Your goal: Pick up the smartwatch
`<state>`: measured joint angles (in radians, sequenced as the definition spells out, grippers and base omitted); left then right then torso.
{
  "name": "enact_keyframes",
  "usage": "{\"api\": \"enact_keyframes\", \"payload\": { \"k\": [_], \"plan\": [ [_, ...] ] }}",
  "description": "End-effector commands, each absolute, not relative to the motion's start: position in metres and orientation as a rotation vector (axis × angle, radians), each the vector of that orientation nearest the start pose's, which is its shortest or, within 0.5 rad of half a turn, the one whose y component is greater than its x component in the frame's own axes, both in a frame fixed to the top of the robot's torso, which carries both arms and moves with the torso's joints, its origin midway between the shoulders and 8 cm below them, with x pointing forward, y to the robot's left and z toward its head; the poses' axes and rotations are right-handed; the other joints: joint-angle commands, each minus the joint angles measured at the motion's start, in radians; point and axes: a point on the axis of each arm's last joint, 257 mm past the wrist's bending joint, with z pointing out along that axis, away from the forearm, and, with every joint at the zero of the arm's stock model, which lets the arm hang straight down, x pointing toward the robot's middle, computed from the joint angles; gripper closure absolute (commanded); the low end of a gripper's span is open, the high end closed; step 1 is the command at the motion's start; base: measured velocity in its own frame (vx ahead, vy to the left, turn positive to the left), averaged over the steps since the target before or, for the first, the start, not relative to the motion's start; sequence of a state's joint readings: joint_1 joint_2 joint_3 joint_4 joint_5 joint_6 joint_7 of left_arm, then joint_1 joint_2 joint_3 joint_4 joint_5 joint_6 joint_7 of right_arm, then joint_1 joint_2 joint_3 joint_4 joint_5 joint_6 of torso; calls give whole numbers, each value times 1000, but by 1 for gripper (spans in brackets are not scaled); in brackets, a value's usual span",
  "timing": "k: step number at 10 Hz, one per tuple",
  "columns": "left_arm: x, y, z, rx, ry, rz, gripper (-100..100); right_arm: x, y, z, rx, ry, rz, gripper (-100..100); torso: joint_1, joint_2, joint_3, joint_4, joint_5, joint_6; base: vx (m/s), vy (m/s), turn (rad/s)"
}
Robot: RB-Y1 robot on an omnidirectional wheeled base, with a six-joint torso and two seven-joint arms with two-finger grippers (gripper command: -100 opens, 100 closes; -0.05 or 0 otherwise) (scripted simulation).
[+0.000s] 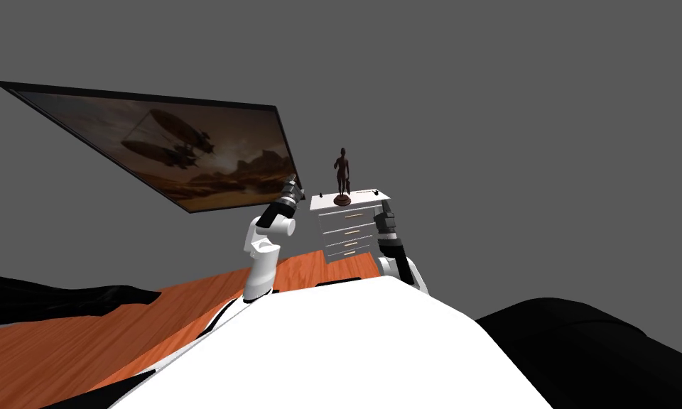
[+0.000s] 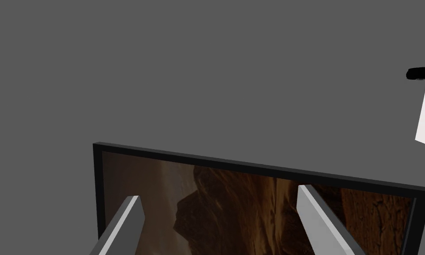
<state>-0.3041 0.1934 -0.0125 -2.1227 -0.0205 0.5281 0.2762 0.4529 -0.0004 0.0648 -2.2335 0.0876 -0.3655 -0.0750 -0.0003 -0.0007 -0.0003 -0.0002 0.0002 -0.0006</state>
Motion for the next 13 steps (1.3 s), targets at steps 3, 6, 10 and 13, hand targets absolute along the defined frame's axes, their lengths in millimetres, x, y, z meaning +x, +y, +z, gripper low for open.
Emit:
{"api": "enact_keyframes", "payload": {
  "k": [3,6,10,13],
  "plan": [
    [560,193,71,-1032,1067,-1447,-100,382,-247,-9,753,743,1359,0,0,0,0,0,0,0,0,-11,-26],
    [571,196,69,-1087,1091,-1424,-100,382,-247,-9,753,743,1359,0,-1,-1,0,0,0,0,6,-17,-17],
    [582,202,59,-1170,1129,-1380,-100,382,-247,-9,753,743,1359,0,-1,-1,-1,0,0,0,11,-19,-11],
    [590,207,54,-1234,1150,-1348,-100,382,-247,-9,753,743,1359,0,-2,-2,-1,-1,0,0,21,-30,-10]
  ]
}}
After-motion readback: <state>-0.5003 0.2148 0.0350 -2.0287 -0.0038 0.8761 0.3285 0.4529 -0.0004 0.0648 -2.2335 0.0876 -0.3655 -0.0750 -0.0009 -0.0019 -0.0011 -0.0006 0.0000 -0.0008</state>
